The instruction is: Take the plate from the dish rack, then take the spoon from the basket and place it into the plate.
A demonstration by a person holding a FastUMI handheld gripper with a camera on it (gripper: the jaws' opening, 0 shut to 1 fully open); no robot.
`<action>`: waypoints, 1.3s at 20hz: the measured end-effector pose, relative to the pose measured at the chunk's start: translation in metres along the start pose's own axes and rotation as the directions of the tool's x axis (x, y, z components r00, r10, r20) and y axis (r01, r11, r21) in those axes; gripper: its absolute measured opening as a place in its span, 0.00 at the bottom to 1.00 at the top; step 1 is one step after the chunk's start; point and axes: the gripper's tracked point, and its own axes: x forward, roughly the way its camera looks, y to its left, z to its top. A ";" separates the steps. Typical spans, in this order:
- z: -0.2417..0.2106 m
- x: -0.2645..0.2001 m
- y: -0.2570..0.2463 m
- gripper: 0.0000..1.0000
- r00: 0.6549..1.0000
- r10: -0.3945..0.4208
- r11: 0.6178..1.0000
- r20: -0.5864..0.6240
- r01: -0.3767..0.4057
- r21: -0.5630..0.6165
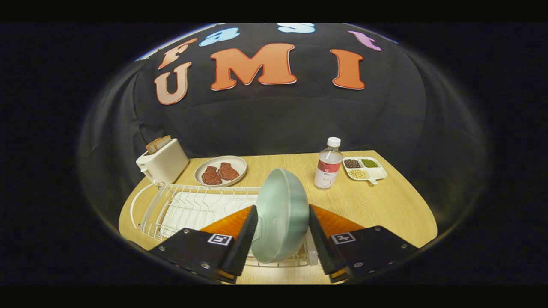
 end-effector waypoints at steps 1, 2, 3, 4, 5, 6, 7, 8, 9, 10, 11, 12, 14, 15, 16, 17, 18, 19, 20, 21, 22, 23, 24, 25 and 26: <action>-0.004 0.008 -0.001 0.64 1.000 -0.008 1.000 -0.017 0.008 -0.016; -0.007 0.013 -0.002 0.52 0.999 -0.019 0.999 -0.032 0.018 -0.031; -0.007 0.014 -0.008 0.43 0.998 -0.046 0.998 -0.034 0.044 -0.039; -0.005 0.015 -0.012 0.38 0.997 -0.063 0.998 -0.034 0.061 -0.034; -0.007 0.014 -0.015 0.33 0.995 -0.083 0.996 -0.056 0.082 -0.023; -0.009 0.013 -0.017 0.30 0.992 -0.095 0.995 -0.078 0.094 -0.013; -0.008 0.013 -0.020 0.28 0.991 -0.106 0.994 -0.087 0.106 -0.002; -0.007 0.014 -0.021 0.26 0.990 -0.106 0.994 -0.094 0.108 0.018; -0.006 0.014 -0.025 0.25 0.987 -0.124 0.991 -0.099 0.129 0.037; -0.006 0.015 -0.029 0.22 0.984 -0.139 0.988 -0.109 0.146 0.059; -0.006 0.014 -0.030 0.20 0.982 -0.150 0.985 -0.112 0.158 0.070; -0.006 0.014 -0.028 0.20 0.981 -0.160 0.983 -0.111 0.168 0.069; -0.005 0.010 -0.026 0.19 0.977 -0.186 0.980 -0.101 0.192 0.046; -0.002 0.008 -0.025 0.19 0.975 -0.204 0.978 -0.093 0.208 0.036; 0.001 0.006 -0.024 0.19 0.971 -0.225 0.973 -0.087 0.228 0.027; 0.005 0.002 -0.023 0.19 0.967 -0.245 0.969 -0.077 0.247 0.019; 0.009 -0.001 -0.023 0.19 0.962 -0.266 0.964 -0.064 0.267 0.004; 0.012 -0.003 -0.024 0.19 0.957 -0.286 0.958 -0.050 0.286 -0.016; 0.016 -0.007 -0.024 0.19 0.951 -0.306 0.952 -0.037 0.305 -0.031; 0.017 -0.010 -0.026 0.19 0.944 -0.327 0.944 -0.027 0.326 -0.038; 0.019 -0.015 -0.030 0.19 0.934 -0.356 0.934 -0.020 0.355 -0.025; 0.023 -0.019 -0.032 0.19 0.929 -0.371 0.929 -0.006 0.371 0.000; 0.025 -0.024 -0.032 0.19 0.926 -0.378 0.925 -0.003 0.378 0.032; 0.028 -0.029 -0.033 0.19 0.927 -0.376 0.925 0.003 0.375 0.062; 0.029 -0.035 -0.033 0.19 0.927 -0.374 0.925 0.010 0.372 0.072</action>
